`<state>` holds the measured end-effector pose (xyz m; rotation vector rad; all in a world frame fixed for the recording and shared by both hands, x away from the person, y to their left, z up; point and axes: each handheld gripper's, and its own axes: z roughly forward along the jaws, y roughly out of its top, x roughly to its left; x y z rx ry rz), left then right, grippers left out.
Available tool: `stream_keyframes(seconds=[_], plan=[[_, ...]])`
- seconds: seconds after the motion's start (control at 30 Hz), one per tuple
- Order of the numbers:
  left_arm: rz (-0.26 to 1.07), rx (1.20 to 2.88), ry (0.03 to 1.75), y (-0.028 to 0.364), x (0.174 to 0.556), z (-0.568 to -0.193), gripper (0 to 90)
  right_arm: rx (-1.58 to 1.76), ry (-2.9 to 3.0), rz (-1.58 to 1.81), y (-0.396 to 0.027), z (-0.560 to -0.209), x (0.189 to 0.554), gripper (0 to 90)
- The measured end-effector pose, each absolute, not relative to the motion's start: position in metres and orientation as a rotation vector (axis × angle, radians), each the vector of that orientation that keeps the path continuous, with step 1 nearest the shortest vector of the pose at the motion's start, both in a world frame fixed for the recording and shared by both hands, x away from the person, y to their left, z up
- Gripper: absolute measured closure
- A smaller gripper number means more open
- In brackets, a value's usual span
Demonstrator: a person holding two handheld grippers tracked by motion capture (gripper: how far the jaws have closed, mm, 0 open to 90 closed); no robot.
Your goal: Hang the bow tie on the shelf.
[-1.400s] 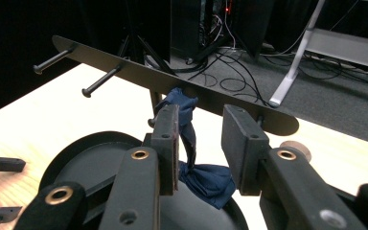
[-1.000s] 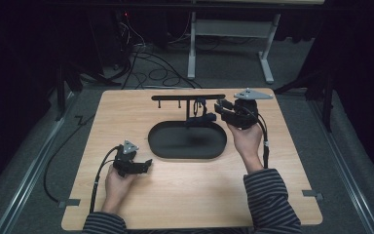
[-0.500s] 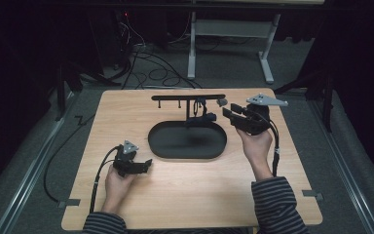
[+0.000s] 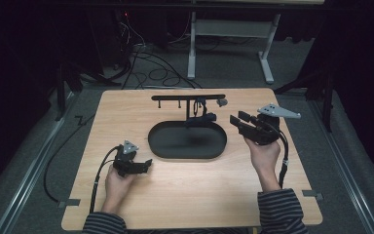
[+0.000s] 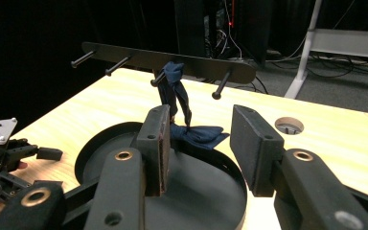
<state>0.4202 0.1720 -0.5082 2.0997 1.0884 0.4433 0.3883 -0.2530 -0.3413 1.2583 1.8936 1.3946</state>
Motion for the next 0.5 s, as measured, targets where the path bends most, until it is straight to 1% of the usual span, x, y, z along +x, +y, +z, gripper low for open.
stream_keyframes(seconds=[0.5], plan=[[0.443,2.1,1.088,0.172,0.42,-0.508,17.3,1.293,1.846,1.422,-0.273,-0.358,0.359,60.4]])
